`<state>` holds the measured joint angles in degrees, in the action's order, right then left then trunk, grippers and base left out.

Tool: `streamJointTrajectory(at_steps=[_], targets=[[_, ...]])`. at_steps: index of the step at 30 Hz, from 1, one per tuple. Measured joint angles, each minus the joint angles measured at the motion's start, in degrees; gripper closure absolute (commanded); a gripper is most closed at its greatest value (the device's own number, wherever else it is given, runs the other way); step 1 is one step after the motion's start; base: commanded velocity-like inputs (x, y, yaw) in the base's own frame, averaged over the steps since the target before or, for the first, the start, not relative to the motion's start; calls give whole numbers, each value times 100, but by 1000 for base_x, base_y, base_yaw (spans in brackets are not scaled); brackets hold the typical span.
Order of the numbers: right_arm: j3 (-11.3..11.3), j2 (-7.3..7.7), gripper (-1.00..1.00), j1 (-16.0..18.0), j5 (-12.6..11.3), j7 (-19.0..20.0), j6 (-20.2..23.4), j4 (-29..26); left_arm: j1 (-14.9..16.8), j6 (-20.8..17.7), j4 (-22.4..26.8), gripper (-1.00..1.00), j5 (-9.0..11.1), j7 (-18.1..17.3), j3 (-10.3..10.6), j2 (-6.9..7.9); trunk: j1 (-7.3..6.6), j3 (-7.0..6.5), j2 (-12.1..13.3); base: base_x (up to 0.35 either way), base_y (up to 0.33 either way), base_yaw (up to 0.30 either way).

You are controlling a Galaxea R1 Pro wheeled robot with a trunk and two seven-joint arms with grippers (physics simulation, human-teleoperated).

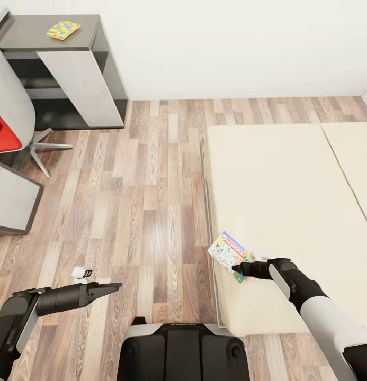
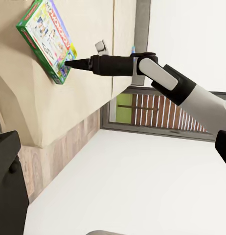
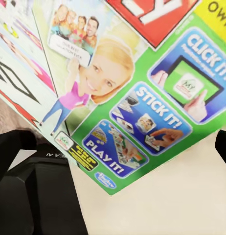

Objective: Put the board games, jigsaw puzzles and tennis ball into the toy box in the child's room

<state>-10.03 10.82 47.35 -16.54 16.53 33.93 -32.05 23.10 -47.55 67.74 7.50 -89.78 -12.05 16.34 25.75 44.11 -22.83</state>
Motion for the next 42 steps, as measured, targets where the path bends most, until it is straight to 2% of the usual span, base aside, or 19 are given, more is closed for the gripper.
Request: streamJointTrajectory(at_steps=[23, 35, 42], targets=[[-15, 85, -100, 0, -60, 102, -12, -65, 0, 2, 0, -100, 9, 0, -9, 18, 0, -214, 0, 0, 0, 0], [-9, 97, -100, 0, -56, 576, -13, -75, 0, 5, -7, -100, 9, 0, -9, 18, 0, -327, 0, 0, 0, 0], [-6, 102, -100, 0, -53, 977, -14, -75, 0, 1, -8, -100, 9, 0, -9, 18, 0, -393, 0, 0, 0, 0]])
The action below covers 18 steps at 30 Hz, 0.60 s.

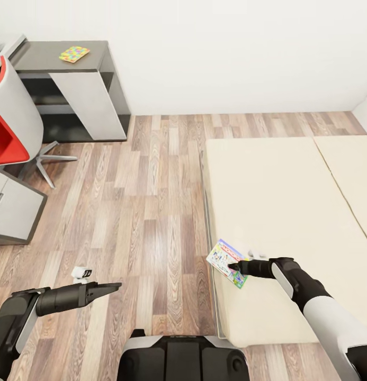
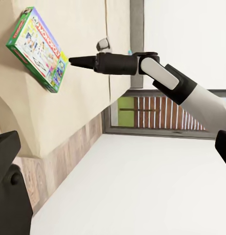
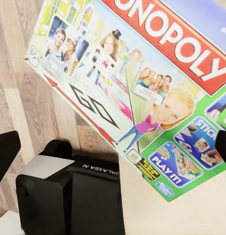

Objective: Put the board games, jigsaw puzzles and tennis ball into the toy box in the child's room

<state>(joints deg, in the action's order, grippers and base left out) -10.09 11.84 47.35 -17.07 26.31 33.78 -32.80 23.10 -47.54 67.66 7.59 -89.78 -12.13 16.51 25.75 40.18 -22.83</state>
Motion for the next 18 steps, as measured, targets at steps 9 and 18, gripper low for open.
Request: streamJointTrajectory(at_steps=[9, 18], targets=[[-1, 3, -100, -12, 4, 372, -8, 0, 0, 2, 0, -100, 0, 0, 0, 0, 0, -85, 0, 0, 0, 0], [-2, -42, -100, -85, 2, 1159, -55, 6, 0, 4, 0, -100, 0, 0, 0, 0, 0, -170, 0, 0, 0, 0]])
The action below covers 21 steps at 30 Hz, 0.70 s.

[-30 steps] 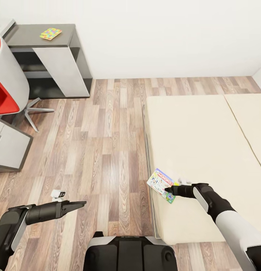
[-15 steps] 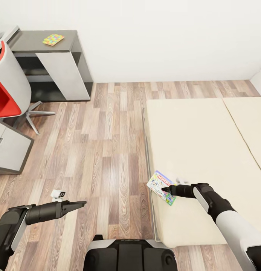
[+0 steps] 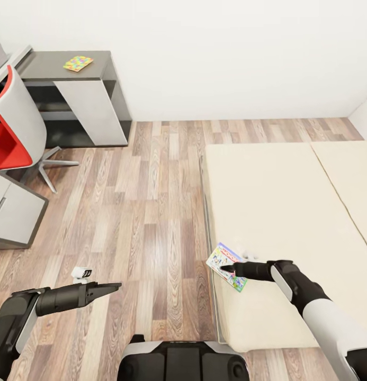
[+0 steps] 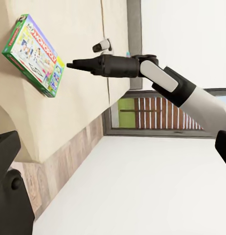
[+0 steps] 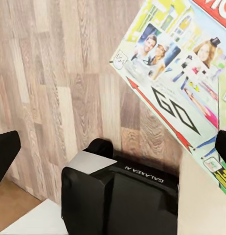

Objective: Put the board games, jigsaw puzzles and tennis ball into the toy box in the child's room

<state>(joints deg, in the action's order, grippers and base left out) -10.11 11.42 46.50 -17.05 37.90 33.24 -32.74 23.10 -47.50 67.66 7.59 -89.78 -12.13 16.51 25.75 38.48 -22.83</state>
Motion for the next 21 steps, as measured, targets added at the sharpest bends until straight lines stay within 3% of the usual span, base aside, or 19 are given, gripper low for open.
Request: streamJointTrajectory(at_steps=[5, 10, 14, 21], targets=[[-7, -109, -100, -253, -149, 273, -404, 1, 0, 3, 0, -100, 0, 0, 0, 24, 0, -47, 0, 0, 0, 0], [-10, -417, -100, -630, -479, 351, -758, 2, 0, 3, -3, -100, 0, 0, 0, 47, 0, -94, 0, 0, 0, 0], [-11, -565, -100, -931, -604, 381, -1092, -6, 0, 3, -7, -100, 0, 0, 0, 59, 0, -132, 0, 0, 0, 0], [-6, -621, -100, -1342, -645, 753, -1544, -146, 0, 3, -11, -100, -10, 0, 0, 69, 0, -198, 0, 0, 0, 0]])
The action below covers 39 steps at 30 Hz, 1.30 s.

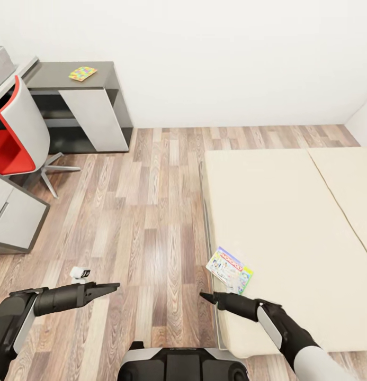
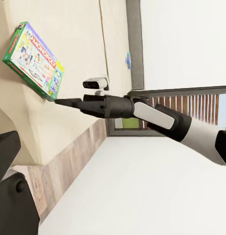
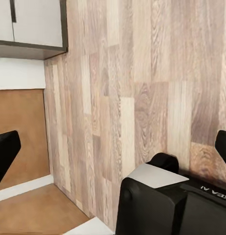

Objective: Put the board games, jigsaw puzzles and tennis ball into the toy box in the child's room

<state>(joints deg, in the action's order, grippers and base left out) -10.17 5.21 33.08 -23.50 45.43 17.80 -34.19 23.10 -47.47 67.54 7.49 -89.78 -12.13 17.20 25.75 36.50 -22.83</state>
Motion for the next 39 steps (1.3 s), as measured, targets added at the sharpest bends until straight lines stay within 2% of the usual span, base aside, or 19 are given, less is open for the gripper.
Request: streamJointTrajectory(at_steps=[5, 14, 19, 24, 39], targets=[[2, -9, -100, -272, -6, 334, -100, -157, 0, 0, -5, -100, -7, 0, 0, 14, 0, -47, 0, 0, 0, 0], [2, -9, -100, -423, -9, 404, -120, -214, 0, -8, -137, -100, -21, 0, -6, 42, 0, -132, 0, 0, 0, 0], [3, -4, -100, -500, -7, 409, -124, -218, 6, 82, -405, -100, -25, 0, -33, 225, 0, -180, 0, 0, 0, 0], [3, -11, -100, -521, -7, 398, -131, -215, 12, 347, -641, -100, -38, 0, -50, 303, 0, -227, 0, 0, 0, 0], [11, -26, -100, -528, -7, 393, -134, -235, 26, 454, -779, -100, -43, 0, -51, 302, 0, -369, 0, 0, 0, 0]])
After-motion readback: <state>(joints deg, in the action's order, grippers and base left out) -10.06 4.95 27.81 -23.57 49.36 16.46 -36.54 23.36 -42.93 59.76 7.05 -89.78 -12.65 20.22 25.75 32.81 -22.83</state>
